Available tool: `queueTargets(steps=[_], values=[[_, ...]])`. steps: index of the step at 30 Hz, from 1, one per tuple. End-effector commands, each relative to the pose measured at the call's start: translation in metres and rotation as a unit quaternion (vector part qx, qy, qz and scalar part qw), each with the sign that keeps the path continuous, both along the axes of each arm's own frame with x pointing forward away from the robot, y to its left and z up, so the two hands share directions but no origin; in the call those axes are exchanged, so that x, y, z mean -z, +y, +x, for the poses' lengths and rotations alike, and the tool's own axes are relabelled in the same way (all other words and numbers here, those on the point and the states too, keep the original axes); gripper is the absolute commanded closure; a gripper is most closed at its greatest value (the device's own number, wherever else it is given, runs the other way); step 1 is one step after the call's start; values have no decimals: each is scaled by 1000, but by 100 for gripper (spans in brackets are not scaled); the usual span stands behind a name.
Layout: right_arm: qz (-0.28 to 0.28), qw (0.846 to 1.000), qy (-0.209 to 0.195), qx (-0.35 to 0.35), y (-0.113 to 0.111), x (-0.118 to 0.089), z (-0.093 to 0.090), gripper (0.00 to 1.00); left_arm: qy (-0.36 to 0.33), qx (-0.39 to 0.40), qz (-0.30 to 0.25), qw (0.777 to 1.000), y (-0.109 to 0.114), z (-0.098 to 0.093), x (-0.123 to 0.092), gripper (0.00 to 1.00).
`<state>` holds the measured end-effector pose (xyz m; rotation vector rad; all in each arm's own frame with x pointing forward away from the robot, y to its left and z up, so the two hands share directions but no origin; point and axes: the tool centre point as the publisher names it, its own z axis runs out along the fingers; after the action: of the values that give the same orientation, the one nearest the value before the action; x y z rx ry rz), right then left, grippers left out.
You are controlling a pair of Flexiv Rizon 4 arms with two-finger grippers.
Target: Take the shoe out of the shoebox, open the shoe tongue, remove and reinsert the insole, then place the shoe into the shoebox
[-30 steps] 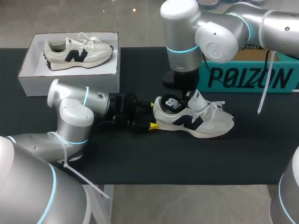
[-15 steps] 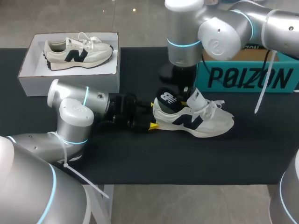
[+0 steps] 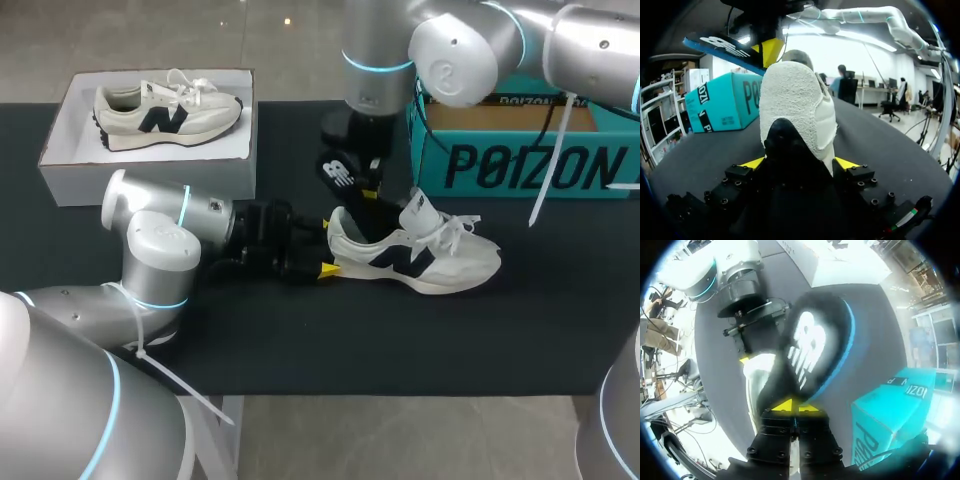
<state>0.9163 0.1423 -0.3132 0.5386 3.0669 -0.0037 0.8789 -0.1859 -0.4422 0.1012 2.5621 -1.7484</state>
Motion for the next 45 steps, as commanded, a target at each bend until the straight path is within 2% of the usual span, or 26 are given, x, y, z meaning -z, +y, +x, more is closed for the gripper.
queueTargets(steps=[1, 6, 11, 15, 18, 24, 32, 37, 39, 41, 45], values=[[4, 1000, -12, 2, -8, -35, -2, 100, 0, 0, 0, 1000, -2, 1, 4, 100], [8, 1000, -16, 6, -6, -39, -4, 100, 0, 0, 0, 1000, -2, 1, 4, 100], [32, 999, -9, 19, -6, -33, -10, 100, 0, 0, 0, 1000, -2, 1, 4, 100], [50, 998, -15, 43, -13, -44, -10, 100, 0, 0, 0, 1000, -2, 1, 4, 100], [62, 996, -24, 61, -15, -64, -6, 100, 0, 0, 0, 1000, -2, 1, 4, 100], [81, 991, -46, 92, -13, -120, 5, 100, 0, 0, 0, 1000, -2, 1, 4, 100], [92, 983, -68, 146, -13, -216, 8, 100, 0, 0, 0, 1000, -2, 1, 4, 100], [93, 974, -87, 185, -22, -270, -2, 100, 0, 0, 0, 1000, -2, 1, 4, 100], [86, 968, -75, 223, -28, -284, -10, 100, 0, 0, 0, 1000, -2, 1, 4, 100], [96, 967, -70, 224, -30, -291, -18, 100, 0, 0, 0, 1000, -2, 1, 4, 100], [96, 967, -70, 224, -30, -291, -18, 100, 0, 0, 0, 1000, -2, 1, 4, 100]])
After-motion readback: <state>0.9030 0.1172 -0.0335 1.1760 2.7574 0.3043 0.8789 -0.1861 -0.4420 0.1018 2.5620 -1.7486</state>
